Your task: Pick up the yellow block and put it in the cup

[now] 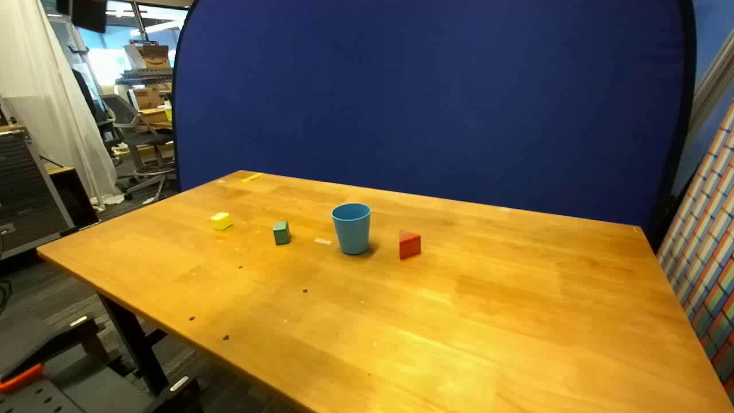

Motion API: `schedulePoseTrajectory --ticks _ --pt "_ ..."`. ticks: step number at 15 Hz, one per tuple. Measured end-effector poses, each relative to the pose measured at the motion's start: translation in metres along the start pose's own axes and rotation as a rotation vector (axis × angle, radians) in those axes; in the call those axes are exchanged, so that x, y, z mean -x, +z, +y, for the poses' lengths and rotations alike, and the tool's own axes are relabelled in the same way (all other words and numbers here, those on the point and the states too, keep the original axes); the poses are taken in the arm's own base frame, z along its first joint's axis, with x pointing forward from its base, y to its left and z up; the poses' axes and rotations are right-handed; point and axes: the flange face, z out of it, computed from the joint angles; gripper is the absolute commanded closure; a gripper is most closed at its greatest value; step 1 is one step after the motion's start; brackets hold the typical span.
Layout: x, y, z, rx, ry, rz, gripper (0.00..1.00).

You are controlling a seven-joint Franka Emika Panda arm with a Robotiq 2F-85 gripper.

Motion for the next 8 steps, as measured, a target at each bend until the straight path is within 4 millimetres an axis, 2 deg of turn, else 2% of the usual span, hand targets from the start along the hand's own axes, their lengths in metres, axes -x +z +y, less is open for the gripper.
schedulePoseTrajectory --ticks 8 --pt "0.0004 -0.0075 -0.0012 -0.001 -0.003 0.018 0.0"
